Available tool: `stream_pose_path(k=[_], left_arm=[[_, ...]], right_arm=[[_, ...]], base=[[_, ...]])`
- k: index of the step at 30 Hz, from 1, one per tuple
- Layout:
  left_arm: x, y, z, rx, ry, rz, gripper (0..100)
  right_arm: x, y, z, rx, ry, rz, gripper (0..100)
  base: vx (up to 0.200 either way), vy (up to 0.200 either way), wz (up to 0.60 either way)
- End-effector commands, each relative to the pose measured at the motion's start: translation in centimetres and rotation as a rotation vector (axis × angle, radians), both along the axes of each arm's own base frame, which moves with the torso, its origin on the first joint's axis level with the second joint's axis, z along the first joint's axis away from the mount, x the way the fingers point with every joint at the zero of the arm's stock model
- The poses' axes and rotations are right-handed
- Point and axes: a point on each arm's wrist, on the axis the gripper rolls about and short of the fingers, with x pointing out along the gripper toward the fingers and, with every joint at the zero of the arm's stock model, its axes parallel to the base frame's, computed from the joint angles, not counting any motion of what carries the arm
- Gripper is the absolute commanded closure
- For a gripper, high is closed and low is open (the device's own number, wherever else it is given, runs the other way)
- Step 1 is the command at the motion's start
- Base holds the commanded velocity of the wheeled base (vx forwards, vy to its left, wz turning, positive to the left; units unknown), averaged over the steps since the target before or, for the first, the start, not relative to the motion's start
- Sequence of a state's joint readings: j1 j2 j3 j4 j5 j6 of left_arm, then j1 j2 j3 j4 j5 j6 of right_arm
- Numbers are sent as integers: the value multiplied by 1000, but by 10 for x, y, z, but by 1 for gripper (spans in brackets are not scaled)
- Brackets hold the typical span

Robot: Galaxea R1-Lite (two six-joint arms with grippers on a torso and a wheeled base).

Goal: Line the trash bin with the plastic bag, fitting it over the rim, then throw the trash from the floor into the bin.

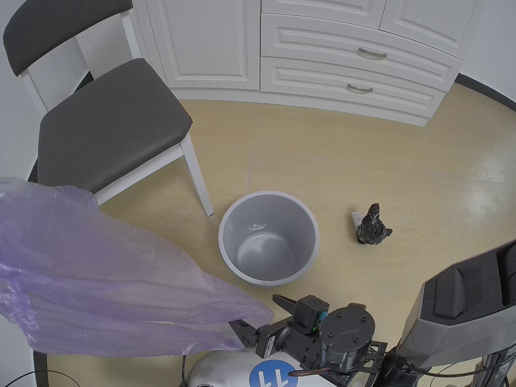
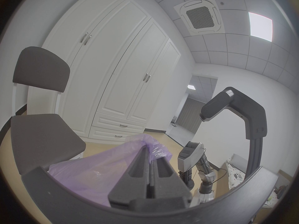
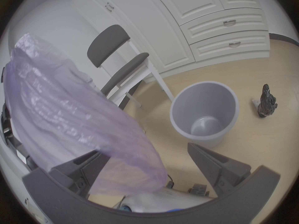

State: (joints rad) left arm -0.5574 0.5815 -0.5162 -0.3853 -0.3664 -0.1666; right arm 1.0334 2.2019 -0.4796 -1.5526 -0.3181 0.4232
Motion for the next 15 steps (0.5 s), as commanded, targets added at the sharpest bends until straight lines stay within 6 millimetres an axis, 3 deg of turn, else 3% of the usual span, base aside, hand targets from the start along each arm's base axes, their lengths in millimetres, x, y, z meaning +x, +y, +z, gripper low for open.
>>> stream_pose_path(k=[1, 4, 10, 15], left_arm=[[0, 0, 0, -3, -2, 2, 100], [0, 0, 0, -1, -1, 0, 100], [-1, 1, 1, -4, -5, 0, 100], [-1, 1, 2, -11, -13, 1, 100]], right_arm=[[7, 1, 15, 64, -37, -25, 0], [7, 0, 21, 83, -46, -26, 0], [7, 3, 5, 46, -20, -23, 0], [8, 2, 5, 43, -19, -26, 0]], base=[[0, 0, 0], [0, 0, 0], [0, 0, 0], [0, 0, 0]])
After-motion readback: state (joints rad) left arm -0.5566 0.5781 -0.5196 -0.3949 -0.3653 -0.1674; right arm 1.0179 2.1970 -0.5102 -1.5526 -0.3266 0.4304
